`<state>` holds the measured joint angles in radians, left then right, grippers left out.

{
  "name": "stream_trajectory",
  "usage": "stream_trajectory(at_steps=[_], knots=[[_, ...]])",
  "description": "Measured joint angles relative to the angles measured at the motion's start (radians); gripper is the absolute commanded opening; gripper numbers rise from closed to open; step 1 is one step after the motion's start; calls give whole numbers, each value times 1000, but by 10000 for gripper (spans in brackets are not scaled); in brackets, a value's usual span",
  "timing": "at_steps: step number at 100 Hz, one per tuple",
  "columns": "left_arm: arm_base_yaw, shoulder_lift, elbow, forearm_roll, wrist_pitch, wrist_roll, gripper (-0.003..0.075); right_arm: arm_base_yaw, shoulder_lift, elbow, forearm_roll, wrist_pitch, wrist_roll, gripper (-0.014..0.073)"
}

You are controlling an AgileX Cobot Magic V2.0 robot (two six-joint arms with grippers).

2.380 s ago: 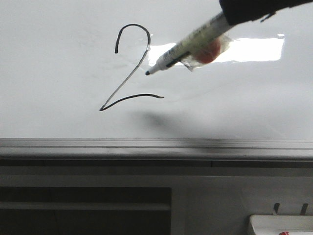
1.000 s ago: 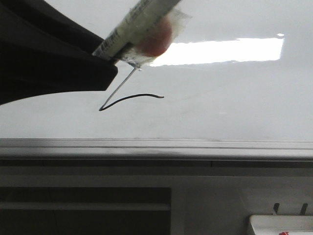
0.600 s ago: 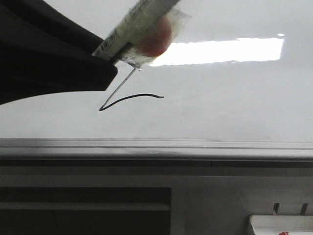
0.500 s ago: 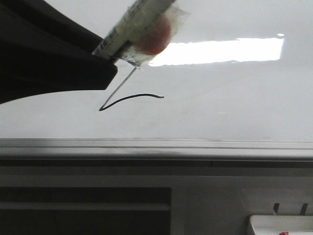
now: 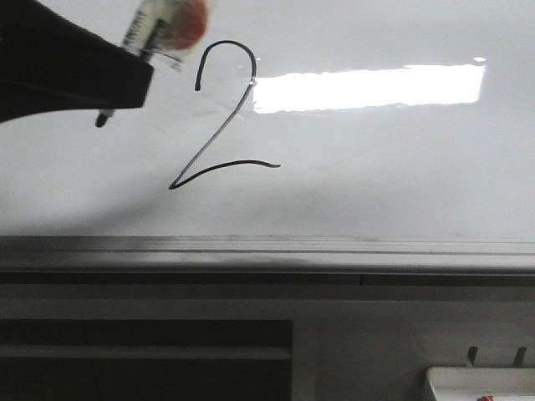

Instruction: Write number 2 on whiteboard

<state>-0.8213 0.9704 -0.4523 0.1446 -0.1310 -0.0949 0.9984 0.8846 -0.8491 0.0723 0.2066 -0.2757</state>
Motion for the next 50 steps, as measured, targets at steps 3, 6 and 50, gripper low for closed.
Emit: stream_trajectory(at_steps=[3, 6, 50], knots=[[23, 0, 0, -73, 6, 0, -20, 0, -8, 0, 0, -5, 0, 428], [45, 0, 0, -158, 13, -1, -20, 0, -13, 0, 0, -7, 0, 428], [167, 105, 0, -486, 100, -2, -20, 0, -22, 0, -2, -7, 0, 428]])
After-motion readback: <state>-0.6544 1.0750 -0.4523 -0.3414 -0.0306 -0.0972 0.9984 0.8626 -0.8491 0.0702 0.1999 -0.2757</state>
